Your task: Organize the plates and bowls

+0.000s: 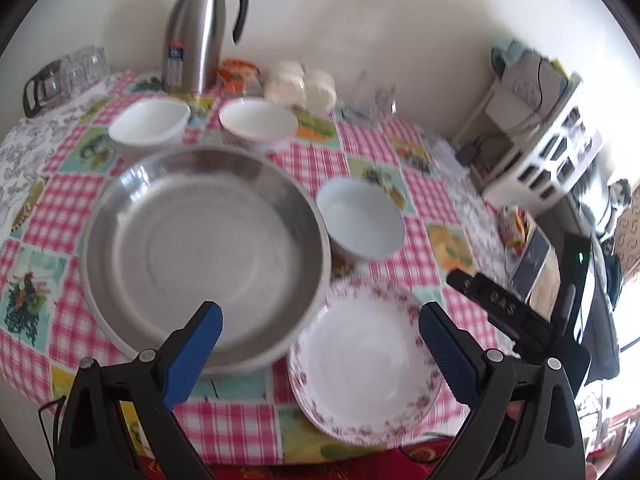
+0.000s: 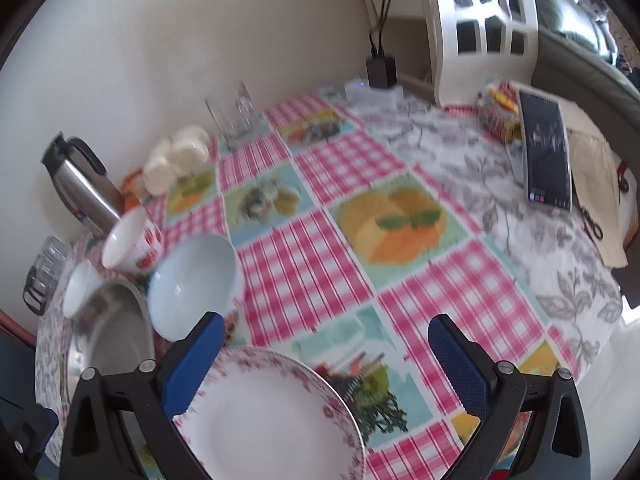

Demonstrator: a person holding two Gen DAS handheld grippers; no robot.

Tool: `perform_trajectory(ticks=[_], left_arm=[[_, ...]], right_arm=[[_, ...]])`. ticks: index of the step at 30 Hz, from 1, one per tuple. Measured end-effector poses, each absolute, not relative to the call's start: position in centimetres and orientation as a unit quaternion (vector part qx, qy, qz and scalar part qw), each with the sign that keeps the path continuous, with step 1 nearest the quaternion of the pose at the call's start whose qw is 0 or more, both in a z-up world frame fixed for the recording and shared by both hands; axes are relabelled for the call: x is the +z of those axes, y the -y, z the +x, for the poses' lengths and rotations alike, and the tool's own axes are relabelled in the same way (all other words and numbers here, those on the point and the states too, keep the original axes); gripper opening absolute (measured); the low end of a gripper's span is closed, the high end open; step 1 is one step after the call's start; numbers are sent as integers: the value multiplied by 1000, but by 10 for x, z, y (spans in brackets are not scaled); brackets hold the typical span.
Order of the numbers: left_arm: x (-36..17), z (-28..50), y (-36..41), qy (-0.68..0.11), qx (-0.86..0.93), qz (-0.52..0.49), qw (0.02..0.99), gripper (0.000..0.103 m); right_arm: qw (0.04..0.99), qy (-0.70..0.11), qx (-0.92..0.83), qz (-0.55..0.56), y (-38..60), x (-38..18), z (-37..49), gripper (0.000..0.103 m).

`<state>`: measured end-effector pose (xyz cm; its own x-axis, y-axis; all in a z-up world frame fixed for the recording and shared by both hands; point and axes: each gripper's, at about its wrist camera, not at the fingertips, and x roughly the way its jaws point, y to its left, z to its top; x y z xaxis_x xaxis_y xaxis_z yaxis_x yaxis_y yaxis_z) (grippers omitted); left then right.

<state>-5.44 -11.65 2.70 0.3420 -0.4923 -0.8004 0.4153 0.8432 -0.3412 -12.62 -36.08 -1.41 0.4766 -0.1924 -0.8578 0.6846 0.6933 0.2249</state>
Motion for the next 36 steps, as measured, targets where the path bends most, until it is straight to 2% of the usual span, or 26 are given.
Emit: perform_trajectory(ticks=[9, 19, 24, 28, 29, 36], left_arm=[[-23, -70, 137, -596, -269, -15, 756, 98], [-47, -58, 129, -623, -228, -28, 748, 96], [-61, -57, 134, -640, -231, -24, 732, 78], [-70, -55, 136, -651, -229, -29, 724, 67], [-72, -54, 136, -652, -228, -30, 722, 63], [-75, -54, 138, -646, -231, -26, 727, 36]], right_arm=[[763, -508, -240, 320, 363, -50, -125, 91], [740, -551, -207, 326, 355, -68, -122, 87], [735, -557, -201, 331, 355, -73, -123, 86], [740, -556, -190, 328, 353, -73, -124, 75], [742, -555, -186, 328, 351, -72, -126, 69], [746, -548, -181, 331, 352, -75, -121, 51]])
